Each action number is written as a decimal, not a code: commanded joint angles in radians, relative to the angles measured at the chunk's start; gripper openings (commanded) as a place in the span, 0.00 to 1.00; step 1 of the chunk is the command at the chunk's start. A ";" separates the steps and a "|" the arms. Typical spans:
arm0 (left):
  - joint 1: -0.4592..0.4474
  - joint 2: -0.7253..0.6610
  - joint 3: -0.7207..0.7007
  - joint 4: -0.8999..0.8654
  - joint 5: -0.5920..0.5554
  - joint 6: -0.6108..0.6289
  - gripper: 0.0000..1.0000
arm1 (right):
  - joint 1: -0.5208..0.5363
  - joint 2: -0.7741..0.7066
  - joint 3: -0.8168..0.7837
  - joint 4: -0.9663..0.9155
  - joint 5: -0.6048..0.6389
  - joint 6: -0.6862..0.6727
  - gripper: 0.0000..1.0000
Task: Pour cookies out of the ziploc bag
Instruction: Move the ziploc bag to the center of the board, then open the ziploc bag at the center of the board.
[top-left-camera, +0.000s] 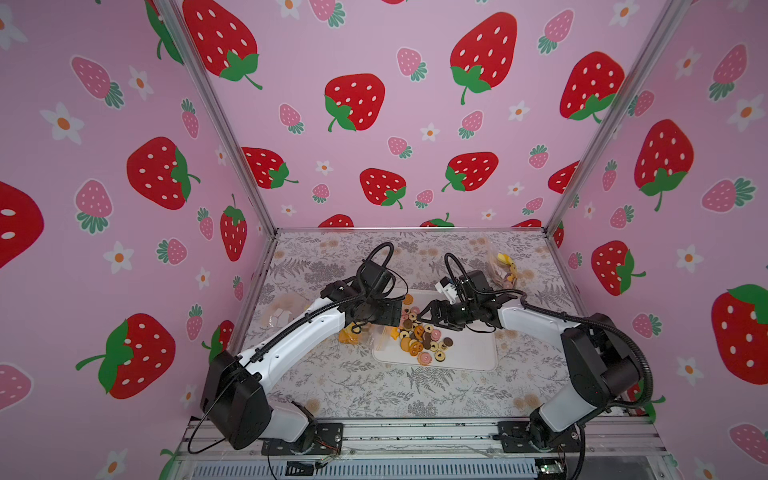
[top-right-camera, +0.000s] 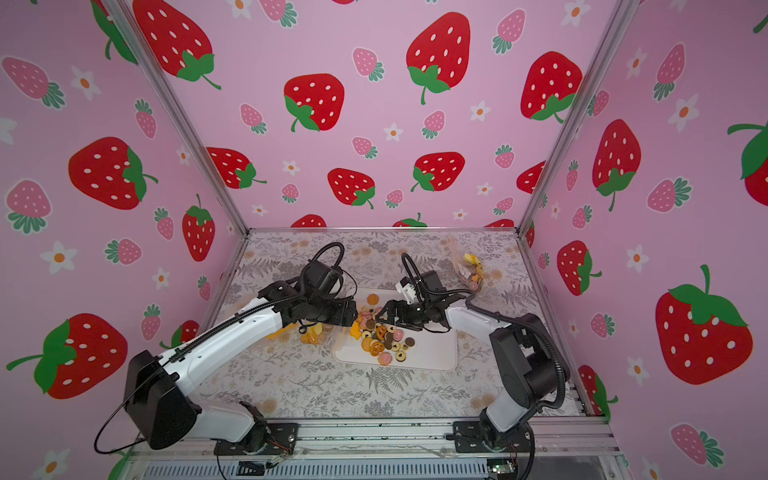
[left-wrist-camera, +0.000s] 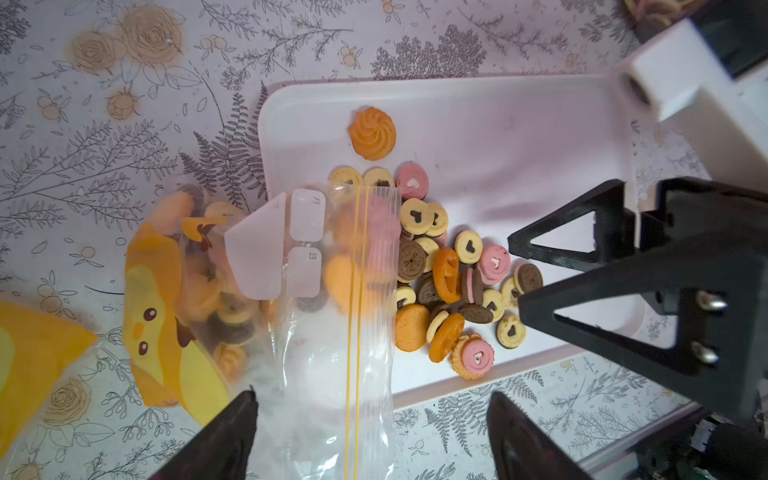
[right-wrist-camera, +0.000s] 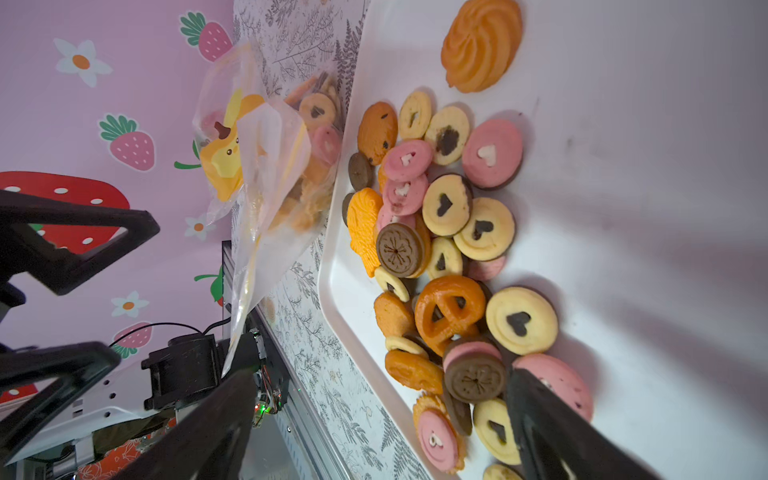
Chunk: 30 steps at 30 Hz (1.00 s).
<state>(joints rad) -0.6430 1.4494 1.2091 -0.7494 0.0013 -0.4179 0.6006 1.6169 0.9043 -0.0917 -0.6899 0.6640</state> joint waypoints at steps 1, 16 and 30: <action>-0.021 0.051 0.056 -0.108 -0.094 0.021 0.79 | -0.006 -0.035 -0.025 0.047 0.024 -0.018 0.97; -0.064 0.113 0.052 -0.110 -0.142 0.039 0.70 | -0.039 -0.045 -0.107 0.117 -0.006 0.004 0.98; -0.064 0.141 0.053 -0.085 -0.142 0.052 0.67 | -0.045 -0.012 -0.119 0.155 -0.022 0.036 0.98</action>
<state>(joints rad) -0.7044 1.5795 1.2411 -0.8280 -0.1234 -0.3733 0.5617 1.6001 0.7982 0.0372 -0.6964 0.6857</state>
